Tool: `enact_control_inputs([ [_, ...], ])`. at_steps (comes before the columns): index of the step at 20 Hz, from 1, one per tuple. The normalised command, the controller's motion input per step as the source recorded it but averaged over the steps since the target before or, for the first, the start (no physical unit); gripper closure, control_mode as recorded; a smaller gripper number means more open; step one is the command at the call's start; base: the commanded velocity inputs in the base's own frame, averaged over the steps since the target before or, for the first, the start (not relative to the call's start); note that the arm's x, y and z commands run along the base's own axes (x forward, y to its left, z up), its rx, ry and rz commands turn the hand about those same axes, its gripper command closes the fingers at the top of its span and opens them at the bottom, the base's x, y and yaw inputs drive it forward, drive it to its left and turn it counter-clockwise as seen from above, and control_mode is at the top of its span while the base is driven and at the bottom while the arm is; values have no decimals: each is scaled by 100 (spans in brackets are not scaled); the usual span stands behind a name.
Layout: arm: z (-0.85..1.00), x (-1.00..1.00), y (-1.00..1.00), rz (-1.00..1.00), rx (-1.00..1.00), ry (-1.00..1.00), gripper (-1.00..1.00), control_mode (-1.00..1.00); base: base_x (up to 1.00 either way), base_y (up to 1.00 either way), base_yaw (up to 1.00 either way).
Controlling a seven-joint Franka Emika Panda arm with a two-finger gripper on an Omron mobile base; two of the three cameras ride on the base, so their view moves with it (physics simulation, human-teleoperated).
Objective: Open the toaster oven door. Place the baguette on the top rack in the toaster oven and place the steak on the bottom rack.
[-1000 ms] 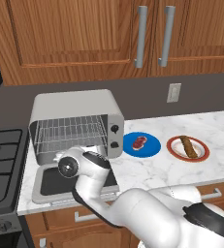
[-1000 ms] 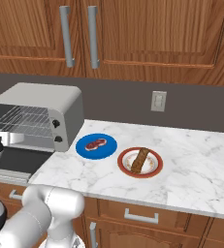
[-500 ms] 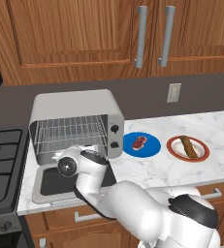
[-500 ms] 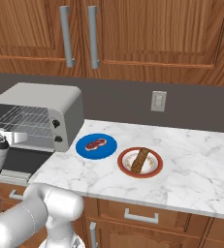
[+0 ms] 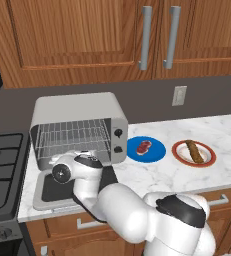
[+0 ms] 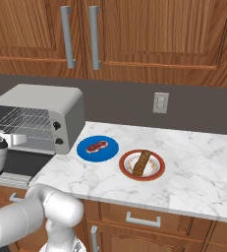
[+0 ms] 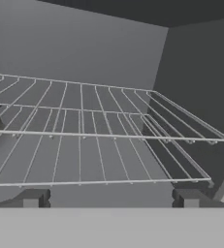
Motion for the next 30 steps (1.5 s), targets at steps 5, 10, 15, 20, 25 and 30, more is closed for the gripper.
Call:
enact_control_inputs([
  [5, -6, 16, 7, 0, 0, 0, -100, -100, 0, 0, 0],
  [10, -8, 19, 0, 0, 0, 0, -100, -100, 0, 0, 0],
  [15, -17, 20, 0, 0, 0, 0, -100, -100, 0, 0, 0],
  [20, -11, 20, 0, 0, 0, 0, -100, -100, 0, 0, 0],
  [25, -3, 19, 0, 0, 0, 0, -100, -100, 0, 0, 0],
  [30, -10, 13, 1, 1, 0, 0, -100, -100, 0, 0, 0],
])
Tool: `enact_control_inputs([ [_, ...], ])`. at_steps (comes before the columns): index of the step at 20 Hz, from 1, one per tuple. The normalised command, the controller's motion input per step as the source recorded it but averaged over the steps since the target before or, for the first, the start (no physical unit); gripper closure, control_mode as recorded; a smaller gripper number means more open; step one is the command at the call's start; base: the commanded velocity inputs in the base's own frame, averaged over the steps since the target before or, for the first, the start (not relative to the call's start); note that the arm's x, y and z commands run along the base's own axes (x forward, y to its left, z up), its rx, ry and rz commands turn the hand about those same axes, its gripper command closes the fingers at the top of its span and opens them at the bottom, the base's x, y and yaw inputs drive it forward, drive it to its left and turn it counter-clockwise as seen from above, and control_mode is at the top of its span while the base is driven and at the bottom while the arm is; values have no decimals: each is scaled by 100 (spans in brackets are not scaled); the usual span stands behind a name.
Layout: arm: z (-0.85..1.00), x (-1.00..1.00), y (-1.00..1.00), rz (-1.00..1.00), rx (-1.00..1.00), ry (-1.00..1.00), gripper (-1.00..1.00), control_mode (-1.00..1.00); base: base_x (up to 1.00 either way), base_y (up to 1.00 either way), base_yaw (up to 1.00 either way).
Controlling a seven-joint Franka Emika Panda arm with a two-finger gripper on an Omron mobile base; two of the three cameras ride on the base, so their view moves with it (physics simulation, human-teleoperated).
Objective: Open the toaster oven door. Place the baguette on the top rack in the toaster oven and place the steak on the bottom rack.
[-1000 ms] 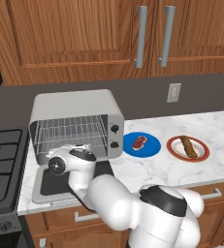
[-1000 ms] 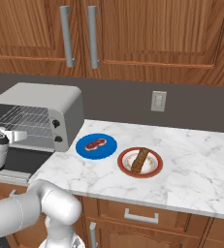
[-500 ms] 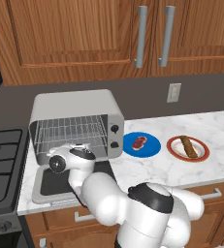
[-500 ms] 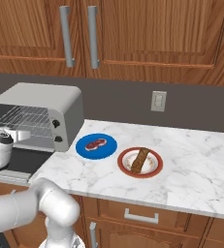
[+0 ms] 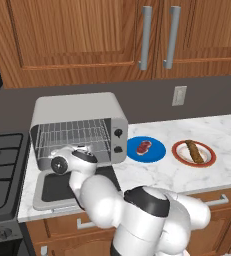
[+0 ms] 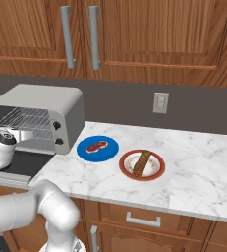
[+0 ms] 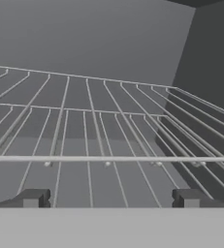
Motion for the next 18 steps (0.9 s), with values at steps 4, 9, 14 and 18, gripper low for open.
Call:
enact_control_inputs([
  [4, -16, 6, 1, 4, 0, 0, -100, -100, 0, 0, 0],
  [9, -11, 4, 0, 6, 1, 1, -100, -100, 0, 0, 0],
  [14, -20, 0, 0, 7, 2, 5, -100, -100, 0, 0, 0],
  [18, -24, 0, 0, 6, 3, 8, -100, -100, 0, 0, 0],
])
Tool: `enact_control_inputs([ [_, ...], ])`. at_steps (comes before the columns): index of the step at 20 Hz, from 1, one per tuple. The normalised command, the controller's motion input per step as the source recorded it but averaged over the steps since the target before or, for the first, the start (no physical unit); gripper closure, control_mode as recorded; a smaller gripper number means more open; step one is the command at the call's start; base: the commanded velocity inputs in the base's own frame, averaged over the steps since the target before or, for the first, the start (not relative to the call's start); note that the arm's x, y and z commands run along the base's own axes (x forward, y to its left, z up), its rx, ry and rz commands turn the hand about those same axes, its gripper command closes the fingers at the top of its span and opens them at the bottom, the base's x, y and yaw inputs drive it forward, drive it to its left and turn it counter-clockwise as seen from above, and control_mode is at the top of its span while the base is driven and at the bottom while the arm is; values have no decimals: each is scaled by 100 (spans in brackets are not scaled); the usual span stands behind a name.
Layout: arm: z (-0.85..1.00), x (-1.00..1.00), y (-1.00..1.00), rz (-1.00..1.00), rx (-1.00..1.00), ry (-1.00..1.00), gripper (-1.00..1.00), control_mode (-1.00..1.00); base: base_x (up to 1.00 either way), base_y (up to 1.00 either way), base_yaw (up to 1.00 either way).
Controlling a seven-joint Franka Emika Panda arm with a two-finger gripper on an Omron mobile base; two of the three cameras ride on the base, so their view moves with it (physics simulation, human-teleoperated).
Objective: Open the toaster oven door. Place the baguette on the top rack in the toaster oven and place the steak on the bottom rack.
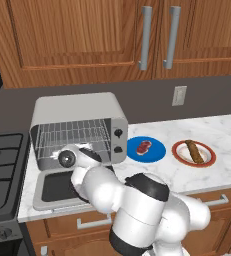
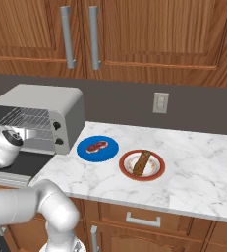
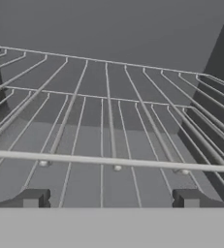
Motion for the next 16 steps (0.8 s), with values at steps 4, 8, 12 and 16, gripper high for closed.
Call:
enact_control_inputs([
  [4, -20, 0, 0, 6, 4, 4, -100, -100, 0, 0, 0],
  [8, -14, 0, 0, 6, 6, 1, -100, -100, 0, 0, 0],
  [12, -10, 0, 1, 5, 7, 0, -100, -100, 0, 0, 0],
  [16, -12, 0, 4, 3, 8, 0, -100, -100, 0, 0, 0],
])
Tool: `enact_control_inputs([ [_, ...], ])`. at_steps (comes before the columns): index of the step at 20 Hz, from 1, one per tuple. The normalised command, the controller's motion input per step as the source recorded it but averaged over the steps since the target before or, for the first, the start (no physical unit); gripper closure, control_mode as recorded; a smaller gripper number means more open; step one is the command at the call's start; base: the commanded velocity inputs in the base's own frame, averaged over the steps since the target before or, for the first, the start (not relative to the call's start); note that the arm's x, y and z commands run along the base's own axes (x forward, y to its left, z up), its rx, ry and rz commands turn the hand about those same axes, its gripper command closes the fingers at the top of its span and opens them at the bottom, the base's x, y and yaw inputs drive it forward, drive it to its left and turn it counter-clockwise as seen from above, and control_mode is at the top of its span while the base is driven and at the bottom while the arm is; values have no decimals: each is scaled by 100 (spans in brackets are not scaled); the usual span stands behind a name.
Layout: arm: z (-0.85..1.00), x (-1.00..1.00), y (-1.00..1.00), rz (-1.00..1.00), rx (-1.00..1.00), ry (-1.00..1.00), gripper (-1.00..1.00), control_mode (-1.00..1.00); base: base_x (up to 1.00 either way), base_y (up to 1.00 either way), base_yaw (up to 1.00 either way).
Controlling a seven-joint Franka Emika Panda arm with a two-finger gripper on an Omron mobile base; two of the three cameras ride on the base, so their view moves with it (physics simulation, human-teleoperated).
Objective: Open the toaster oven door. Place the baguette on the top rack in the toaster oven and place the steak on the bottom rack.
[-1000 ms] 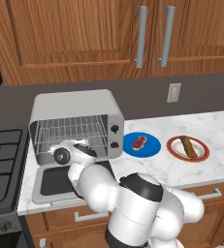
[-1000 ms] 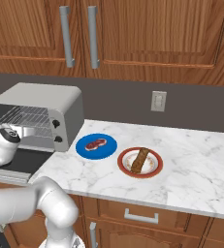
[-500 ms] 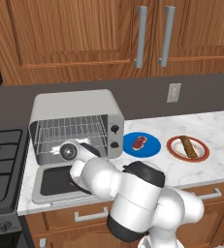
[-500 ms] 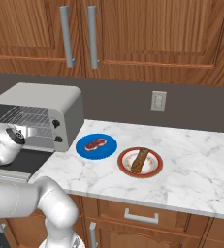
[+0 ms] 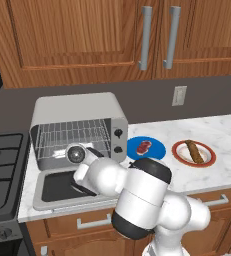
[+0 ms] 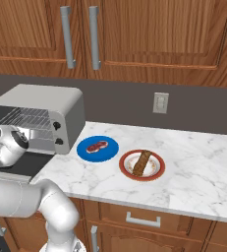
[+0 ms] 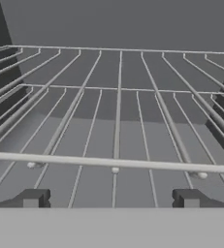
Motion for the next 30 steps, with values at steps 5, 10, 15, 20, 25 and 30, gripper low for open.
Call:
enact_control_inputs([
  [5, -12, 0, 7, 0, 9, 0, -100, -100, 0, 0, 0],
  [10, -7, 0, 9, 0, 5, 0, -100, -100, 0, 0, 0],
  [15, -7, 0, 9, 0, 0, 0, -100, -100, 0, 0, 0],
  [20, -14, 0, 6, 0, 0, 0, -100, -100, 0, 0, 0],
  [25, -20, -2, 8, 0, 0, -9, -100, -100, 0, 0, 0],
  [30, -22, -5, 6, 0, 0, -15, -100, -100, 0, 0, 0],
])
